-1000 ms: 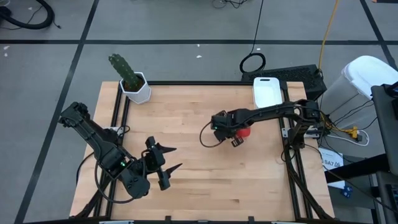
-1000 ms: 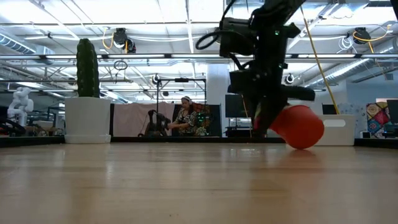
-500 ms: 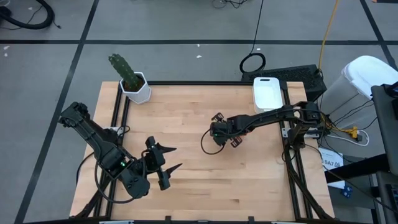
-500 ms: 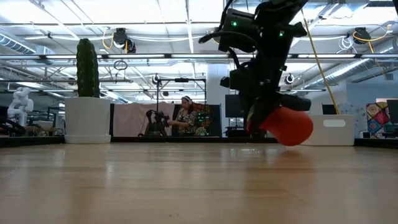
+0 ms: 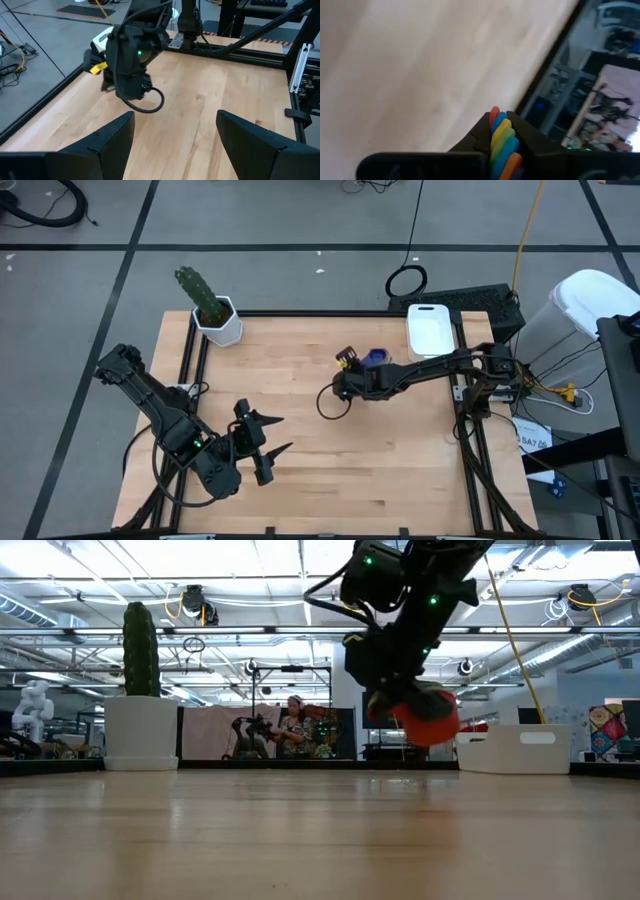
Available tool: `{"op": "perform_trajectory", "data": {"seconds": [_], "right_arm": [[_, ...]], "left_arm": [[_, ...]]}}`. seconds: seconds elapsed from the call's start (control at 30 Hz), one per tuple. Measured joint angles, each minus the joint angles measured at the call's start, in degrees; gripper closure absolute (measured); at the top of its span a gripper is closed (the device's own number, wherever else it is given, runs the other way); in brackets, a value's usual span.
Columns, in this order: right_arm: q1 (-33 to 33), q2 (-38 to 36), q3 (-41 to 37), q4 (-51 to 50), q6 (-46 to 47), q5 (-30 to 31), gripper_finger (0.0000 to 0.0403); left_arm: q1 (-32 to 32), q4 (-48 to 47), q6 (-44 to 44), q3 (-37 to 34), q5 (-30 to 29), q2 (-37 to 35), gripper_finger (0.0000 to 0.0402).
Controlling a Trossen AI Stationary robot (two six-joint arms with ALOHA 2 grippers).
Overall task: Nest measuring cups in basket
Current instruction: Put the stacked measuring cups into the white bin
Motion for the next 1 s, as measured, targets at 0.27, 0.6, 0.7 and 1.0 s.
{"op": "perform_trajectory", "data": {"seconds": [0.27, 0.6, 0.7, 1.0], "right_arm": [[-5.44, 0.00, 0.02, 1.95, -3.11, 6.35, 0.0381], [-20.10, 0.00, 0.02, 5.28, -4.86, 10.87, 0.0381], [-23.97, 0.00, 0.02, 6.00, -5.10, 11.53, 0.0381], [-31.39, 0.00, 0.02, 5.67, -4.80, 12.00, 0.0381]], "left_arm": [[-0.22, -0.02, 0.11, 0.00, 0.00, 0.00, 0.0119], [-0.94, -0.02, 0.13, 0.00, -0.02, 0.00, 0.0119], [-1.41, -0.02, 0.15, 0.00, -0.02, 0.00, 0.0119], [-1.88, -0.04, 0.52, 0.00, -0.55, 0.00, 0.0119]]}}
